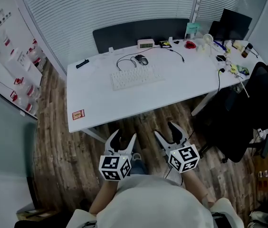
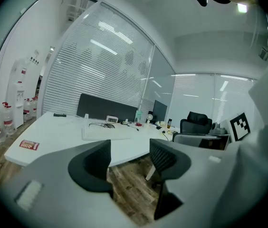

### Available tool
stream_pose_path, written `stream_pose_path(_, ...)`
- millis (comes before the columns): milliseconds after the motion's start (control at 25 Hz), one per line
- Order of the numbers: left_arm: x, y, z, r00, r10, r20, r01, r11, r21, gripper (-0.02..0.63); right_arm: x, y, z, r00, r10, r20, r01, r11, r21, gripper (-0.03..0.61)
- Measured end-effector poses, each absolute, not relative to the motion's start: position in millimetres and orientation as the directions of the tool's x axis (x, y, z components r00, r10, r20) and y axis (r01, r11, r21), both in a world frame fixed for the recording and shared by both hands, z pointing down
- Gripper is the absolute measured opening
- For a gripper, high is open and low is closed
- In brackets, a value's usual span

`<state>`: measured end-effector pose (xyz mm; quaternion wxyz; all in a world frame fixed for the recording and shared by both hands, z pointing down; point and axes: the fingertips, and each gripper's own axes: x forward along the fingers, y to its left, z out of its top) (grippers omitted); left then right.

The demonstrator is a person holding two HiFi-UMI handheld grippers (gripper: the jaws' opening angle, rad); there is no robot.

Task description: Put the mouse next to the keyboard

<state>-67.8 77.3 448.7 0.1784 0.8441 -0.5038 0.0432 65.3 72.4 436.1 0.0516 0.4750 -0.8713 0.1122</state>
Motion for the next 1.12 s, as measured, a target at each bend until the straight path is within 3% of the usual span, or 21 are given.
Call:
stream_pose_path(640, -106.2, -56.6, 448.5, 0.496, -0.829, 0.258, -0.864, -0.441, 0.243, 0.245, 34.0, -61.9, 432.6, -0.515, -0.835, 0.191, -0.856, 0.488, -0.172, 0.262)
stream_pose_path(1120, -137.9, -95.9, 463.7, 0.467, -0.833, 0.296, -0.879, -0.403, 0.253, 0.245, 14.0, -103.5, 444.8, -0.513, -0.831, 0.215, -0.856, 0.476, -0.204, 0.262)
